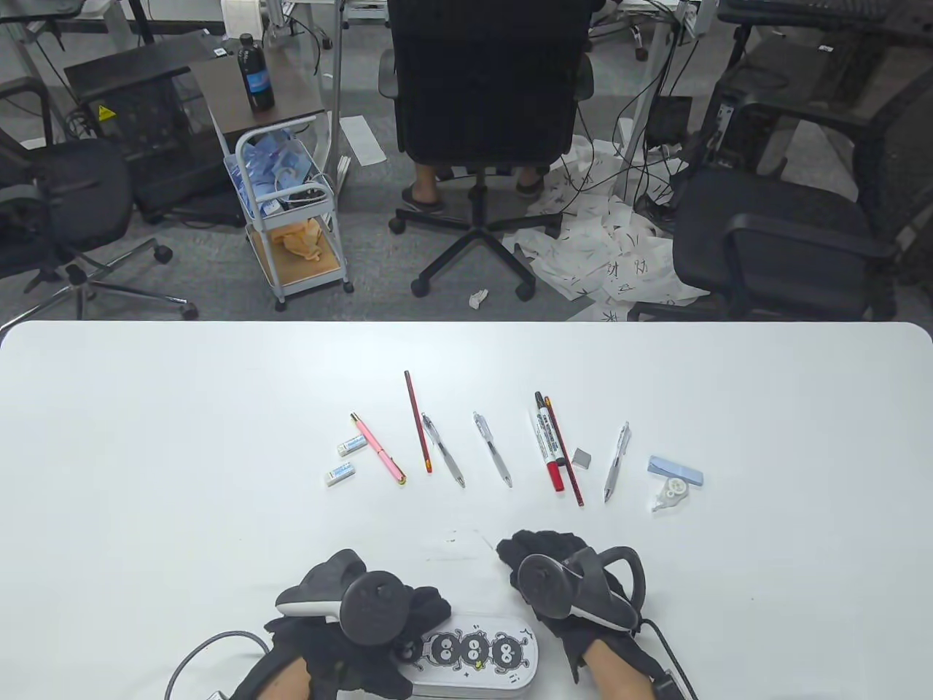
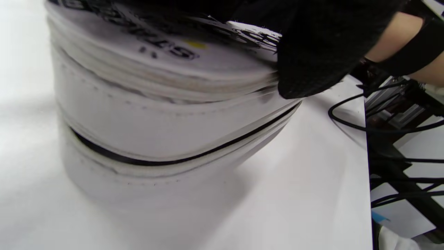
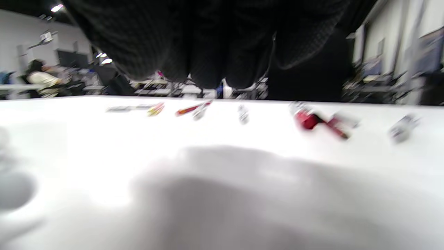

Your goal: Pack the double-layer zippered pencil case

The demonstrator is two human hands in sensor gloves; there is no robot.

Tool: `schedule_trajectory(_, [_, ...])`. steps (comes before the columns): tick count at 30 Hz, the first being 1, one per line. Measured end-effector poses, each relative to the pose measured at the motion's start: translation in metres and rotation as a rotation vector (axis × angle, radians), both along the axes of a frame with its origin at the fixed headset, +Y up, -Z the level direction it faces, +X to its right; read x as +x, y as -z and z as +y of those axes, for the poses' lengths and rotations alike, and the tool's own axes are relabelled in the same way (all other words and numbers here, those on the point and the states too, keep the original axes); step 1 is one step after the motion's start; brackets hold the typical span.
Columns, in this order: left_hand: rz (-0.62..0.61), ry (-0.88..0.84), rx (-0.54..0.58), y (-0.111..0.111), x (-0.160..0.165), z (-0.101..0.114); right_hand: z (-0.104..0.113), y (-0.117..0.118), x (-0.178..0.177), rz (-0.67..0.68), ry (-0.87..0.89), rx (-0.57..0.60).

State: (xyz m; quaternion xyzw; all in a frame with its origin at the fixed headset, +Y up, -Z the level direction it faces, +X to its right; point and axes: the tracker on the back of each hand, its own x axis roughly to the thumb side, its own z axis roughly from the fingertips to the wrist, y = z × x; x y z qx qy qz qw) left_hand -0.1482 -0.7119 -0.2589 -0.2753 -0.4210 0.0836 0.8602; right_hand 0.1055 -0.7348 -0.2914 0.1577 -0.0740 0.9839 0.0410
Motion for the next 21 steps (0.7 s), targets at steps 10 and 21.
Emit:
schedule_trajectory(10, [0.136,-0.120,0.042,0.019,-0.020,0.028,-0.001,0.007,0.025,-0.159,0.194,-0.026])
schedule_trajectory(21, [0.273,-0.029,0.104,0.086,-0.005,0.018,-0.004,0.008,0.028,-0.176,0.206,-0.051])
